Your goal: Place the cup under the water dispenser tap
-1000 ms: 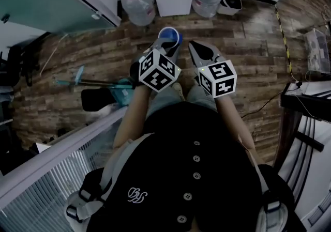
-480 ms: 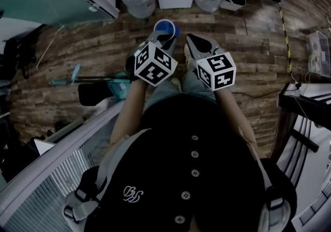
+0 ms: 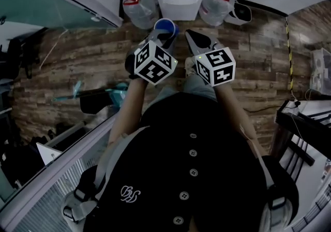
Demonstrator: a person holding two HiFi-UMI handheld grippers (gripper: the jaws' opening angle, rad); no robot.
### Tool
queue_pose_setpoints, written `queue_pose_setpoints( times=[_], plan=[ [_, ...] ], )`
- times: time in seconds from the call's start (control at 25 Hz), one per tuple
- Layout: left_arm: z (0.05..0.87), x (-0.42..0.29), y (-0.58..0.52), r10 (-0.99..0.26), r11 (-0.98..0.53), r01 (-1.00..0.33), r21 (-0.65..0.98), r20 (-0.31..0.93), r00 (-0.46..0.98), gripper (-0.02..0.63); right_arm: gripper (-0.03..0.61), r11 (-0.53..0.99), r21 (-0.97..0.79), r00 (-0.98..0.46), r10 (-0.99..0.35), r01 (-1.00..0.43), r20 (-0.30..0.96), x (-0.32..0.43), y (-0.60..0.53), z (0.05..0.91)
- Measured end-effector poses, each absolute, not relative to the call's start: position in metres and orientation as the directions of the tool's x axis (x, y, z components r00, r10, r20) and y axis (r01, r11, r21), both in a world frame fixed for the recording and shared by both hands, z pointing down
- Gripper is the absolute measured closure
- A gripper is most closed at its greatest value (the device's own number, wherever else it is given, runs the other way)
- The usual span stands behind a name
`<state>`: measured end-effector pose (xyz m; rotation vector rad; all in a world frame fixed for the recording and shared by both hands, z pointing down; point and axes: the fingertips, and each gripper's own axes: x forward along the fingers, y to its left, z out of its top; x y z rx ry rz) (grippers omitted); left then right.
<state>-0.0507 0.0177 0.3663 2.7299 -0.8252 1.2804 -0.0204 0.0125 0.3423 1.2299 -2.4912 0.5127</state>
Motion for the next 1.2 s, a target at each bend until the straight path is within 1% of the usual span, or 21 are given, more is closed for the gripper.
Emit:
queue_pose_setpoints(
  times=[0.6,0.88,1.2],
  plan=[
    [0.374,-0.001,-0.088,-0.468,-0.839,-0.512,-0.186,0.727,0.502,0.594,0.578,0.622,-0.16,-0.615,-0.639,-0.767,0.463,0.026,-0.095,0.349],
    [0.382,0.005,-0.106,-0.477,-0.82,-0.545,-0.177,0.737,0.479,0.594,0.578,0.637,-0.168,-0.631,-0.623,-0.752,0.463,0.039,-0.123,0.355],
    [0.391,0.001,-0.11,-0.476,-0.802,-0.574,-0.165,0.757,0.448,0.594,0.578,0.661,-0.186,-0.659,-0.594,-0.726,0.461,0.038,-0.128,0.359]
  ],
)
